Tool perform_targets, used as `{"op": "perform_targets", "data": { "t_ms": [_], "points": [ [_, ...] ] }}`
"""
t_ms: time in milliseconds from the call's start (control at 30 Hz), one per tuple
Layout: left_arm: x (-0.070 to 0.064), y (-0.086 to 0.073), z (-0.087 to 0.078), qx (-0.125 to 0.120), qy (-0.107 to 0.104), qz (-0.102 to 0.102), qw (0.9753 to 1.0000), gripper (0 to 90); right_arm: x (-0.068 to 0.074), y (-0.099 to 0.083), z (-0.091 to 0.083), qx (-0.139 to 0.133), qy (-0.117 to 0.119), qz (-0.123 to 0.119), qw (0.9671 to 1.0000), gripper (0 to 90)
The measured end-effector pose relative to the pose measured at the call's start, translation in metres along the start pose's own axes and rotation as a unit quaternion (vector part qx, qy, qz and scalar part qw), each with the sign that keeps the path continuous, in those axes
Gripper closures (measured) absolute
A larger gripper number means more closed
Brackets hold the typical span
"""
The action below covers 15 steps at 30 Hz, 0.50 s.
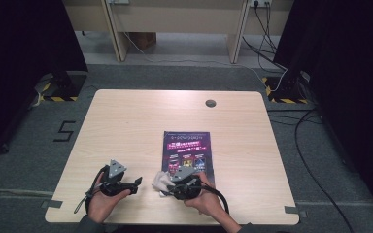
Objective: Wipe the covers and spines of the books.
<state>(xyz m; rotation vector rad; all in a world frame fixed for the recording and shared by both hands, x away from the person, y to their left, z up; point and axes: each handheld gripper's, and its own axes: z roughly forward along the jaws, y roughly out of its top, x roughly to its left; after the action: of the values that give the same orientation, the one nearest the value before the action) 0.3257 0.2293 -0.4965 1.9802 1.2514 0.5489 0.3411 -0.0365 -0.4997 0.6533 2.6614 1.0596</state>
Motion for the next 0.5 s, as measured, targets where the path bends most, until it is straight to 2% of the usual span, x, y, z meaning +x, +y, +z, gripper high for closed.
{"op": "perform_targets", "data": {
  "t_ms": [167, 300, 333, 433, 500],
  "points": [
    [0.004, 0.0, -0.001, -0.003, 0.011, -0.009, 0.9999, 18.7, 0.003, 0.001, 0.0, 0.002, -0.003, -0.004, 1.0, 67.8],
    [0.007, 0.0, 0.0, -0.003, 0.015, -0.017, 0.9997, 18.7, 0.012, 0.003, 0.003, -0.002, 0.011, -0.007, 0.9999, 67.8],
    [0.007, 0.0, 0.0, -0.003, 0.016, -0.019, 0.9997, 18.7, 0.014, 0.004, 0.004, -0.002, 0.012, -0.015, 0.9998, 67.9],
    [0.007, 0.0, 0.0, -0.003, 0.016, -0.019, 0.9997, 18.7, 0.017, 0.005, 0.005, -0.002, 0.01, -0.023, 0.9997, 67.9],
    [0.007, 0.0, 0.0, 0.0, 0.014, -0.016, 0.9998, 18.7, 0.015, 0.005, 0.005, -0.002, 0.016, -0.016, 0.9997, 67.5]
  ]
}}
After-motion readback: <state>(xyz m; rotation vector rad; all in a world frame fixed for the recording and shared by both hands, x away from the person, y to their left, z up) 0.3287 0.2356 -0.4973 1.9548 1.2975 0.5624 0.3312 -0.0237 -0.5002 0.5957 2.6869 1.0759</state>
